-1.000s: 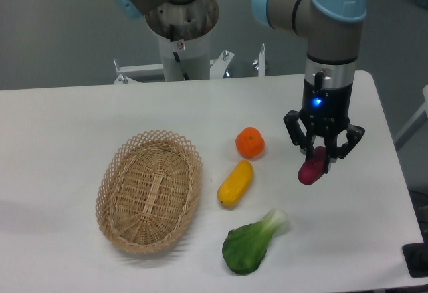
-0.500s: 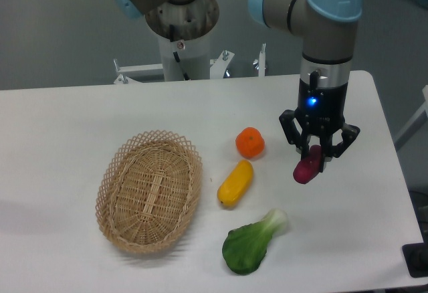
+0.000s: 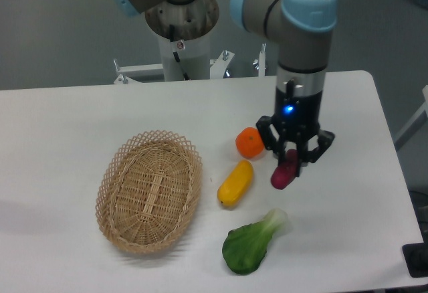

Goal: Place the sweet potato in the basket
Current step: 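Carry the sweet potato over the wicker basket, then lower the sweet potato into the basket and open the gripper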

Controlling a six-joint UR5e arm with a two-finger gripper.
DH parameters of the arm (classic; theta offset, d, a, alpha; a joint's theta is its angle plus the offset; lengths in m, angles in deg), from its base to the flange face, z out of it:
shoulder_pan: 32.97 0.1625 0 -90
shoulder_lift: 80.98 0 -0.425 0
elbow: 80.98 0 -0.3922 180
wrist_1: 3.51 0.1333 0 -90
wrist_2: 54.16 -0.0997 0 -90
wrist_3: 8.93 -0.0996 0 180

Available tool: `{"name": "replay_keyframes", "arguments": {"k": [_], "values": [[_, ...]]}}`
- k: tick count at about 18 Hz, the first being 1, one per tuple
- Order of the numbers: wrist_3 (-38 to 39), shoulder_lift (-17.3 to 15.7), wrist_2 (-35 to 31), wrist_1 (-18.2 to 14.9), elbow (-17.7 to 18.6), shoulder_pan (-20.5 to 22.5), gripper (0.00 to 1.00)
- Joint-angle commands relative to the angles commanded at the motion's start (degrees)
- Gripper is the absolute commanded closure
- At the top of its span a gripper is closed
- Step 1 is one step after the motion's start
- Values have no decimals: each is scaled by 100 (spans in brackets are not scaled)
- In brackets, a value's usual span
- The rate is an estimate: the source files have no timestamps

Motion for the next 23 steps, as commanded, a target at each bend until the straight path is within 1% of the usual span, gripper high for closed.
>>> {"name": "replay_keyframes", "arguments": {"k": [3, 6, 8, 10, 12, 13, 14, 16, 18, 20, 23], "values": [[720, -123, -649, 27, 324, -466, 77], [1143, -123, -1046, 27, 501, -993, 77], [1477, -123, -1126, 61, 703, -1353, 77], [1566, -123, -1153, 44, 817, -1609, 77], [1653, -114, -1144, 70, 1010, -1837, 77], [1828, -79, -1144, 97, 1081, -1934, 76], [2030, -9, -1126, 114, 1142, -2013, 74], [2243, 122, -1135, 141, 1143, -2207, 73], [2269, 315, -1144, 289, 1169, -2295, 74], [2261, 500, -1336, 439, 1178, -2409, 74], [2226, 702, -1442, 466, 1178, -2506, 74]]}}
